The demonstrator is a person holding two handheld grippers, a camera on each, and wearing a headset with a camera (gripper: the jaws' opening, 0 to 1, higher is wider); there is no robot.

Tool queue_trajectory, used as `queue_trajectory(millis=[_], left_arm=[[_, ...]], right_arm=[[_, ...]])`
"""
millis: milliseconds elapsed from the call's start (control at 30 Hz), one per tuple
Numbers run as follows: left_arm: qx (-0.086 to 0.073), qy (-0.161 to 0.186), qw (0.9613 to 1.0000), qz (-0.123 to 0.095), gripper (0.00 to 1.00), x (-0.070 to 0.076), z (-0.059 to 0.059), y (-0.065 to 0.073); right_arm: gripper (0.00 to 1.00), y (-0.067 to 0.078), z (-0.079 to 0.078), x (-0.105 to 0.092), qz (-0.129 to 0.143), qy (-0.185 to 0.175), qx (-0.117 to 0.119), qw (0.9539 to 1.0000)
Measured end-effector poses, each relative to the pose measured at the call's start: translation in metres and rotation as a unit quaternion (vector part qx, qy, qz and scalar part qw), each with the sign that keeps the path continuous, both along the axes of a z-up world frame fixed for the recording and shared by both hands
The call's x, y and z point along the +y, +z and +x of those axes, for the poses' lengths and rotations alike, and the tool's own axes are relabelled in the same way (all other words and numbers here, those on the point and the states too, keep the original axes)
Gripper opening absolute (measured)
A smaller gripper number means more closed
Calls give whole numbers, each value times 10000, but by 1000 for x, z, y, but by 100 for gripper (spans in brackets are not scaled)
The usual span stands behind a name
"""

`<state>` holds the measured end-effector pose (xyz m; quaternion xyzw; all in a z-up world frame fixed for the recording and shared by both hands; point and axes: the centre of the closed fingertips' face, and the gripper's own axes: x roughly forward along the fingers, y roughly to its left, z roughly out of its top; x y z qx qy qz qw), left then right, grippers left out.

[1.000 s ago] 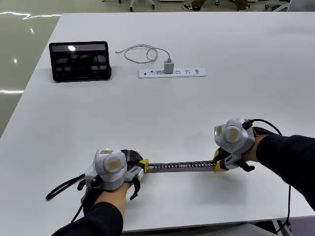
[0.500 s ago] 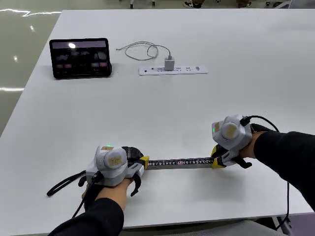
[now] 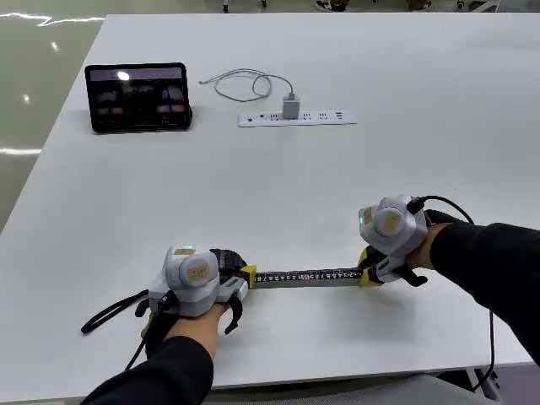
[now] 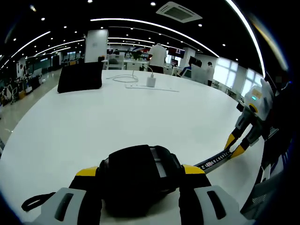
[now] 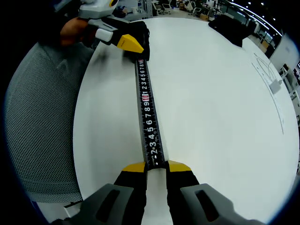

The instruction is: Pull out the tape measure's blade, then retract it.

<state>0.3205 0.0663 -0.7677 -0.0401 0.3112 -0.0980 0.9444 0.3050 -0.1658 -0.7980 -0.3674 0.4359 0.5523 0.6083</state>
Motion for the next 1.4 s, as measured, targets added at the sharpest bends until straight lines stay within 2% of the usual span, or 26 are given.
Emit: queue_trajectory(millis=[1400], left_arm=[[46, 1, 10000, -20, 63, 0, -1, 0]], right_arm=[[11, 1, -1, 25, 218, -23, -73, 9997]])
